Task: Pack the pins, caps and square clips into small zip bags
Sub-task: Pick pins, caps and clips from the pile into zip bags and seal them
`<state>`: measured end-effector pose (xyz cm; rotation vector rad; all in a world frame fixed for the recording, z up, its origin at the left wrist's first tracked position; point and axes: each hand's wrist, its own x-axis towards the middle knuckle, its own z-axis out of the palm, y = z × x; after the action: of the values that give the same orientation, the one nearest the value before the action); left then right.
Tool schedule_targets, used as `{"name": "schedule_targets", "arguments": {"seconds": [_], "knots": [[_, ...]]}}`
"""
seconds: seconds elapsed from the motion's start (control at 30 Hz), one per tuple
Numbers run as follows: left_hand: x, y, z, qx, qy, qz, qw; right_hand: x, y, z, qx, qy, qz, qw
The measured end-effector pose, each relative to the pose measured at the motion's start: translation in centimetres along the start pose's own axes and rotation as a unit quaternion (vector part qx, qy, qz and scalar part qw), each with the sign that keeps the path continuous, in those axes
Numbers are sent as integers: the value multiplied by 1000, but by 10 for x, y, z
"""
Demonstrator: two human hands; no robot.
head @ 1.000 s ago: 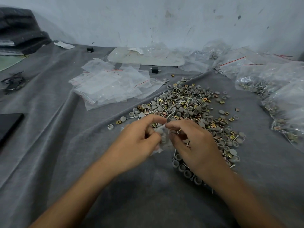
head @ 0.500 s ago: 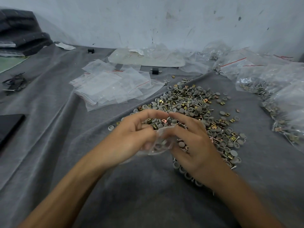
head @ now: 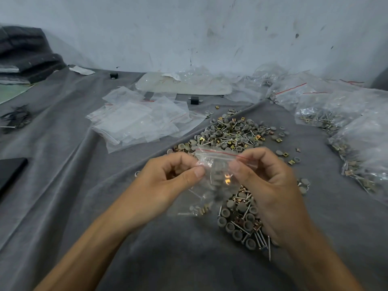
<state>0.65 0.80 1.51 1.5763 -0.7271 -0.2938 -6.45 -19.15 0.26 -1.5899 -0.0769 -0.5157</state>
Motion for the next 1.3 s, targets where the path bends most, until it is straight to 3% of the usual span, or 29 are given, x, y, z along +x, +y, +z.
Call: {"name": "schedule_targets", "arguments": {"seconds": [0.2, 0.53, 0.73, 0.9, 1.07, 1.3], "knots": [[0, 2, 3, -82, 19, 35, 996, 2, -7, -4, 170, -20, 56, 984], [3, -6, 6, -108, 77, 29, 991, 2, -3, -5, 133, -32, 63, 989], [2, -5, 8, -34, 98, 10, 995, -2, 0, -5, 39, -65, 81, 994], [0, 1, 9, -37, 116, 54, 991, -5, 0, -5, 8, -112, 86, 990], [0, 1, 11, -70, 59, 26, 995, -4, 4, -4, 24, -96, 90, 991], [0, -3, 10, -109, 83, 15, 990, -1, 4, -7, 79, -79, 72, 991]]}}
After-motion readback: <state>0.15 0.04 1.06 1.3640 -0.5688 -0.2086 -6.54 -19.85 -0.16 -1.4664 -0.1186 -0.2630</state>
